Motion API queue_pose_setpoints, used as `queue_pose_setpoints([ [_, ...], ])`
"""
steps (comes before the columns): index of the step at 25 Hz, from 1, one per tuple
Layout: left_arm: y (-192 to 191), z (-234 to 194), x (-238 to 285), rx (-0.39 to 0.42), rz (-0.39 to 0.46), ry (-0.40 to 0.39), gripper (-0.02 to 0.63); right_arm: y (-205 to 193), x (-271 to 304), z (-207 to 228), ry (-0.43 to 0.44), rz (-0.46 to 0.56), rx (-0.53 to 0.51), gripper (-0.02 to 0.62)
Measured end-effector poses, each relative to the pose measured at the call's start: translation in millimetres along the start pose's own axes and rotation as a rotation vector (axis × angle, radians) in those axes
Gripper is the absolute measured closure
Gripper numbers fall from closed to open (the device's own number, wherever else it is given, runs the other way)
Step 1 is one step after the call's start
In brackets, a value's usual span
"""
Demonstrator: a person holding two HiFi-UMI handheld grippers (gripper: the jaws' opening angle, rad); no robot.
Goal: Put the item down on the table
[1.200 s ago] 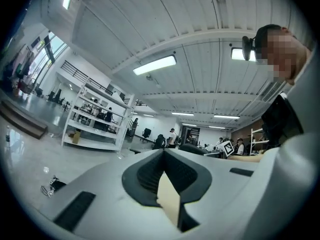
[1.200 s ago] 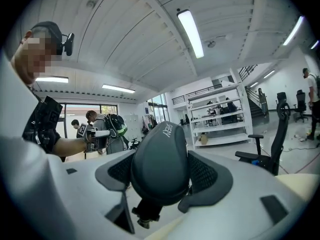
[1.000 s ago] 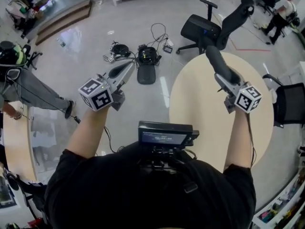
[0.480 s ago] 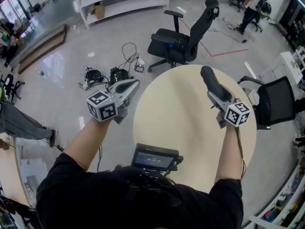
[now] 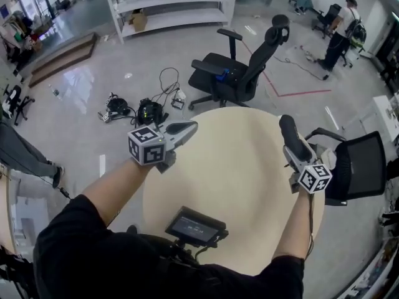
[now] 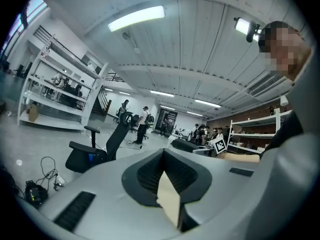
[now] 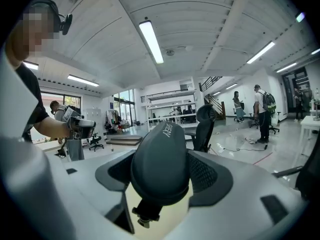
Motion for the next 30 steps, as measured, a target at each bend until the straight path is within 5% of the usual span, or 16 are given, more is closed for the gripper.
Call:
queue_pose_setpoints([
  [11,-79.5,-7.4,99.3,-0.092,-0.063,-0.034,0.604,-72.1,-23.7,148.7,-0.194,-0.024,-0.010,0.270],
  [30,-152.2,-12.5,229.5,-0.172,-0.074,-0.142,0.604,-183.0,-43.5,265.2,-0.412,-0.250,-0.067,0.270],
])
Point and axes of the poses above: the fingertips, and each gripper's own axes: x forward along the fingers, z to its right, y out of its top, the point moved 5 cm from there along -x, backward along the fingers, and after that the axes turned 5 degrees about -y, right-handed, at the moved point
